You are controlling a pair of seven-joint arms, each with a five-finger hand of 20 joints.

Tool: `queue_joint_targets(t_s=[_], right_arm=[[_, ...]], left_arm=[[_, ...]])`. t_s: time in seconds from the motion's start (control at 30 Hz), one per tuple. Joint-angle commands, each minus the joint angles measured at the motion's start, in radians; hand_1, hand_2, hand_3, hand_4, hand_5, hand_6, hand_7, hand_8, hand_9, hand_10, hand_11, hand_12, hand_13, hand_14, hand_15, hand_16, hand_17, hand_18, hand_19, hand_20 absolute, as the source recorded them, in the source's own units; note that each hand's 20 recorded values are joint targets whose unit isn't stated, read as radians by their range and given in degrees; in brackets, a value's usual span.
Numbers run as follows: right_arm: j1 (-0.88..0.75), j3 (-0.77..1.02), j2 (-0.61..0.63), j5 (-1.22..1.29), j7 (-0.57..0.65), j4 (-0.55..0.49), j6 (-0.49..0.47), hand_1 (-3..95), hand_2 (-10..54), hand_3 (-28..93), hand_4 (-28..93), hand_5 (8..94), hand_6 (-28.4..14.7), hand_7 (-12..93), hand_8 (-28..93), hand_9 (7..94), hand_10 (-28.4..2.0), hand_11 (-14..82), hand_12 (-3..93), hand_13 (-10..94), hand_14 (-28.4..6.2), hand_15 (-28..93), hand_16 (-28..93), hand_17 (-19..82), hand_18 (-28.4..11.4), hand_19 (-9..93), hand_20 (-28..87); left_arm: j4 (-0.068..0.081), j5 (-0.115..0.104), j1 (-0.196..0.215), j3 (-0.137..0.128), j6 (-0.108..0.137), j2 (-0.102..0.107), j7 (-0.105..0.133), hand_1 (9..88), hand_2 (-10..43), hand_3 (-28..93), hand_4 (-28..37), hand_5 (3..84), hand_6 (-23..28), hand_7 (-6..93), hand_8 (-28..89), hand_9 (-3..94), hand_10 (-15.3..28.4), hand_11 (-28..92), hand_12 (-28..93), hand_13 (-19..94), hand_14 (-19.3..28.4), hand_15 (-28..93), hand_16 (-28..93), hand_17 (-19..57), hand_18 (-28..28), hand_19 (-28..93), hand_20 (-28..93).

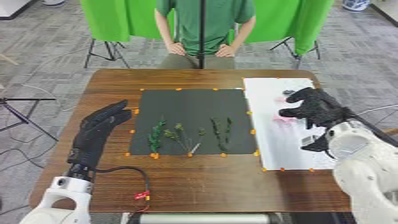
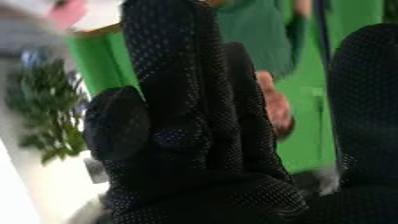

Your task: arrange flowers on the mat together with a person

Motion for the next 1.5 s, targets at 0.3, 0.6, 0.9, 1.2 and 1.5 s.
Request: queue_joint_targets(t_s=[0.3,0.6,0.9,1.2,1.5], right_arm=[[0.164,-0.136,0.011,-0.180,0.040,0.200,-0.096,34.1,-9.5,63,-28,56.2,-2.0,9,-8,82.5,-14.8,13.7,14.8,94,-3.5,43,23,69,-5.6,91,17],[0.164,-0.172,-0.002,-0.216,0.042,0.236,-0.099,34.1,-9.5,64,-28,57.3,-2.4,9,-9,85.6,-14.2,14.9,14.9,94,-2.7,47,21,71,-5.2,93,16],[0.116,-0.238,-0.003,-0.275,0.049,0.293,0.026,42.8,-9.5,64,-28,61.8,-0.5,12,-10,87.9,-12.6,16.0,15.0,94,-1.6,52,18,73,-5.2,93,19],[0.085,-0.259,-0.013,-0.281,0.025,0.327,0.191,90.0,-9.5,-25,27,79.2,1.2,14,1,93.7,-9.7,13.8,24.8,94,-0.8,59,16,75,-6.2,93,27],[0.081,-0.211,0.023,-0.191,0.041,0.176,0.245,93.9,-9.5,-28,37,86.1,1.3,16,5,93.7,-9.4,21.5,23.5,94,-0.2,62,15,76,-7.5,93,33]], left_arm=[[-0.003,0.000,0.007,-0.001,-0.003,-0.003,-0.019,30.3,-7.4,61,-16.4,45.1,3.8,11.2,-6,44.4,12.9,17,14,34,16.9,13,5,4.2,13.1,10,18],[0.001,-0.001,0.000,0.001,-0.005,-0.003,-0.022,30.2,-7.4,61,-16.4,45.0,3.8,11.2,-6,44.5,12.9,17,14,34,16.9,13,5,4.0,13.2,10,18],[0.000,-0.003,-0.001,-0.001,-0.001,-0.001,-0.019,30.1,-7.5,61,-16.4,45.0,3.7,11.3,-6,44.5,12.8,17,14,34,17.0,13,5,3.9,13.2,10,18],[0.002,-0.006,0.007,-0.019,0.015,0.007,-0.020,30.3,-7.3,61,-16.7,45.0,3.7,11.3,-6,44.5,12.9,17,14,34,17.1,14,5,3.9,13.3,10,18],[0.009,-0.033,0.031,-0.094,0.071,0.026,0.009,30.2,-7.4,62,-16.6,45.0,3.8,11.4,-6,44.7,12.9,18,14,35,17.1,14,5,4.2,13.3,10,19]])
